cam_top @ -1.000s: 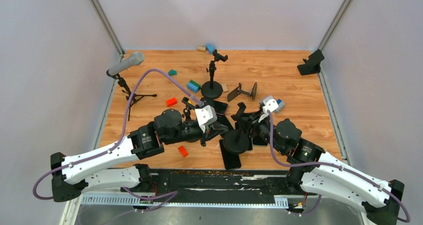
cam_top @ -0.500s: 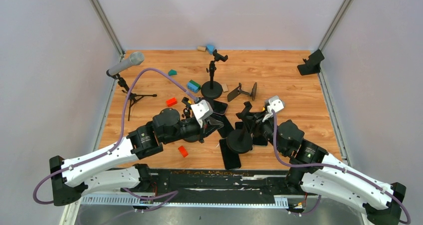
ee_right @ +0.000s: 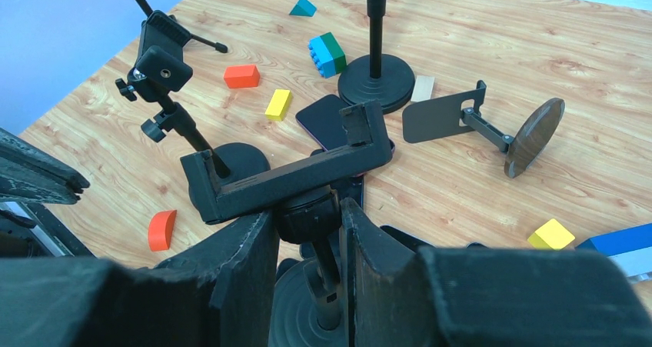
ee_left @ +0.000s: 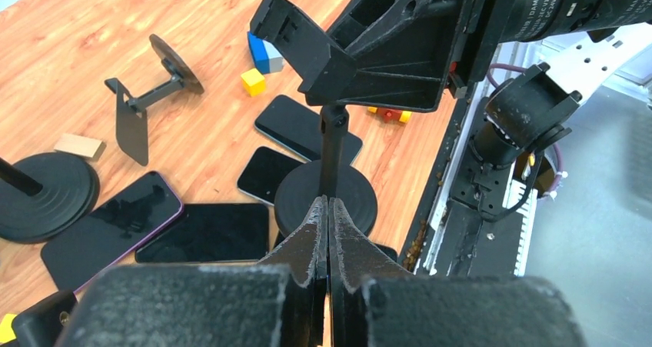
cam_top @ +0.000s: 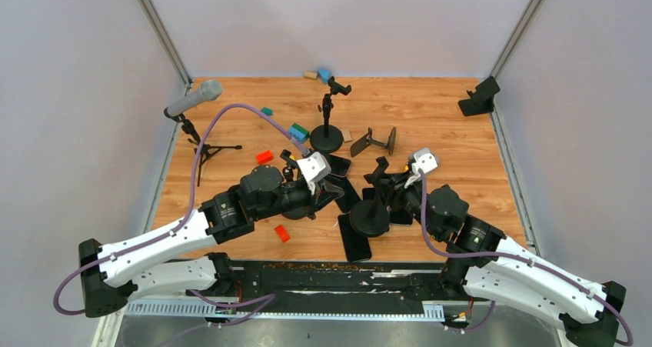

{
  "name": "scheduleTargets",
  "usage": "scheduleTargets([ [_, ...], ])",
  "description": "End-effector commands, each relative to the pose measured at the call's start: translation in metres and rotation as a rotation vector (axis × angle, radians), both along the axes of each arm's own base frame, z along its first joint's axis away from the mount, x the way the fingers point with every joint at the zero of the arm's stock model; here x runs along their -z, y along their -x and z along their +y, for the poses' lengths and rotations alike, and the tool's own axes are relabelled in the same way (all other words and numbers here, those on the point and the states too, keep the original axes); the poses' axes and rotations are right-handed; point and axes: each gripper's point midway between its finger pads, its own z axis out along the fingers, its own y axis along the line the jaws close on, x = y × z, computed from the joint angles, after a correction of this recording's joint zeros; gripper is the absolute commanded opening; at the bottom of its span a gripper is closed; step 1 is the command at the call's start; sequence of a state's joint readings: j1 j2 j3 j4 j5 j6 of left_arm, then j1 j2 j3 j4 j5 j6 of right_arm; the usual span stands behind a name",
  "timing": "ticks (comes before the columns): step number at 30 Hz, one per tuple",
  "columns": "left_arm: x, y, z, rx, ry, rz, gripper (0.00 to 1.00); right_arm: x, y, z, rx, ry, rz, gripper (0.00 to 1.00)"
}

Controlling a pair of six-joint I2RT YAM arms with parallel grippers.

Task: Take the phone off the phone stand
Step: Place the phone stand at the center of the board.

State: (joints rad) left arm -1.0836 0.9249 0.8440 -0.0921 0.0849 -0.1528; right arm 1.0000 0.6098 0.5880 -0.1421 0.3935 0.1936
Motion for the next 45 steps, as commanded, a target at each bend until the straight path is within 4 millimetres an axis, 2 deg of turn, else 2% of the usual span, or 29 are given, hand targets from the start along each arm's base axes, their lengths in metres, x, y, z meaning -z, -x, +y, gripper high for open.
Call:
scheduleTargets([
  [1, -0.007, -0.003, -0.003, -0.007, 0.026, 0.014, 0.0, -0.038, -0.003, -0.001, 0.022, -0.122, -0.055, 0.0],
  [5, 0.004, -0.009, -0.004, -0.052, 0.014, 0.079, 0.0, -0.04, -0.004, -0.004, 0.044, -0.12, -0.058, 0.0],
  [8, 0.017, -0.004, -0.008, -0.044, 0.024, 0.147, 0.0, -0.043, -0.007, -0.01, 0.074, -0.128, -0.061, 0.0],
  [10, 0.039, -0.001, -0.008, -0.057, 0.012, 0.212, 0.07, -0.045, -0.006, -0.013, 0.083, -0.133, -0.063, 0.0],
  [12, 0.054, -0.002, -0.005, -0.084, 0.013, 0.249, 0.1, -0.046, -0.006, -0.015, 0.087, -0.135, -0.065, 0.0],
  [20, 0.101, -0.008, 0.021, -0.231, -0.029, 0.306, 0.3, -0.047, -0.007, -0.019, 0.109, -0.144, -0.066, 0.0],
  [24, 0.112, -0.007, 0.026, -0.251, -0.04, 0.314, 0.32, -0.048, -0.013, -0.028, 0.17, -0.129, -0.068, 0.0],
  [28, 0.109, -0.003, 0.026, -0.236, -0.035, 0.309, 0.33, -0.051, -0.027, -0.039, 0.268, -0.046, -0.064, 0.0],
  [31, 0.103, 0.003, 0.022, -0.182, -0.046, 0.291, 0.36, -0.058, -0.046, -0.045, 0.312, 0.017, -0.036, 0.0],
  [34, 0.106, 0.011, 0.018, -0.123, -0.102, 0.279, 0.37, -0.066, -0.073, -0.061, 0.382, 0.061, -0.017, 0.0],
  [38, 0.109, 0.02, 0.019, -0.071, -0.167, 0.27, 0.43, -0.082, -0.115, -0.099, 0.502, 0.079, -0.011, 0.0],
  [39, 0.109, 0.022, 0.021, -0.063, -0.167, 0.266, 0.46, -0.087, -0.129, -0.116, 0.548, 0.069, -0.007, 0.0],
  [42, 0.107, 0.029, 0.022, -0.025, -0.162, 0.257, 0.51, -0.102, -0.165, -0.139, 0.585, 0.026, -0.04, 0.0],
  [45, 0.101, 0.038, 0.024, 0.029, -0.156, 0.246, 0.52, -0.106, -0.204, -0.16, 0.643, 0.016, -0.056, 0.0],
])
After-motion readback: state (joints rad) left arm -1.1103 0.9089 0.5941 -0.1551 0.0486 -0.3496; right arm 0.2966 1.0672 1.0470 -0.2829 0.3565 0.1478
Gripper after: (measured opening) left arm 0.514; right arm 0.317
